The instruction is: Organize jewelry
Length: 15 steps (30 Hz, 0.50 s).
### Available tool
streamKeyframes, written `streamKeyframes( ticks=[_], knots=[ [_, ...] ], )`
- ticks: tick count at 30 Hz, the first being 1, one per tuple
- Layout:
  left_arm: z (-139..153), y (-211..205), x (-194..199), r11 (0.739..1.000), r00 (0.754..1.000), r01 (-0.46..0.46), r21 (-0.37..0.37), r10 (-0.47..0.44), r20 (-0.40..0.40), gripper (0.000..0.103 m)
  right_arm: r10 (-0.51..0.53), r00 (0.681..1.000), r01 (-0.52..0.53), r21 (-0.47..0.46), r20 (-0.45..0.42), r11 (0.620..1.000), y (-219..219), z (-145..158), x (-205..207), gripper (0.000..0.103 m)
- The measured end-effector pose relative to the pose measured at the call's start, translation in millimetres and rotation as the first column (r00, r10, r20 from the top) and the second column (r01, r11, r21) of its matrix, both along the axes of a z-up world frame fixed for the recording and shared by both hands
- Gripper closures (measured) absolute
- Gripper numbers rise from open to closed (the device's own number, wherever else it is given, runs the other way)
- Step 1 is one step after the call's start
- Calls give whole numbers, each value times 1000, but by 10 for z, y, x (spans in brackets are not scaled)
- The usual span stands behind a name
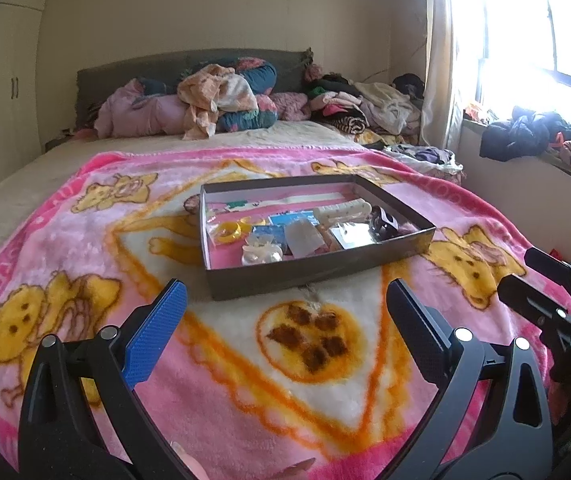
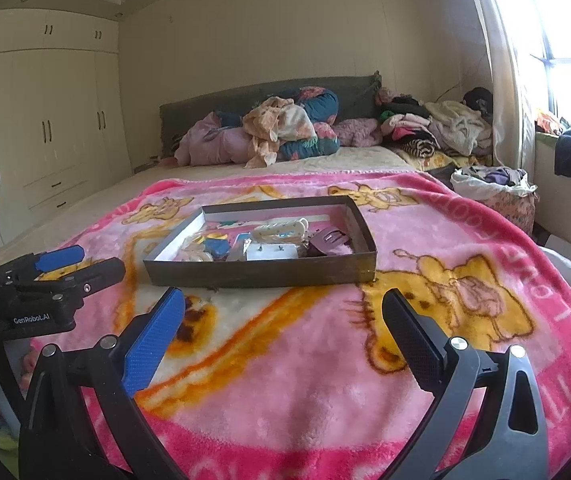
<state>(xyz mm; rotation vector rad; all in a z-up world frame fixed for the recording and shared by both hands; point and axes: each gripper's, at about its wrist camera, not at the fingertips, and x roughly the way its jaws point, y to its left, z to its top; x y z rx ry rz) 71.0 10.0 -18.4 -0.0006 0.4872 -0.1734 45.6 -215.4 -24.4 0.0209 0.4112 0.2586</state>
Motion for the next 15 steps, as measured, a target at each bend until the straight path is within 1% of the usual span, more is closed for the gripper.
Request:
streamKeyframes(
  ticks=[8, 13, 15],
  knots=[
    [-5, -7, -16, 1000, 1000, -11, 3, 11, 11, 12, -12, 1000, 12, 4, 26, 1000, 34, -68, -14, 7],
    [0, -19, -21, 1000, 998, -30, 7, 30, 60, 12, -12, 997, 10, 23, 79, 1000, 24, -75, -47, 7],
    [-6, -23, -19, 999, 996, -36, 3, 36, 78, 12, -12, 996, 10, 20, 83, 1000, 30, -85, -39, 6]
  ],
)
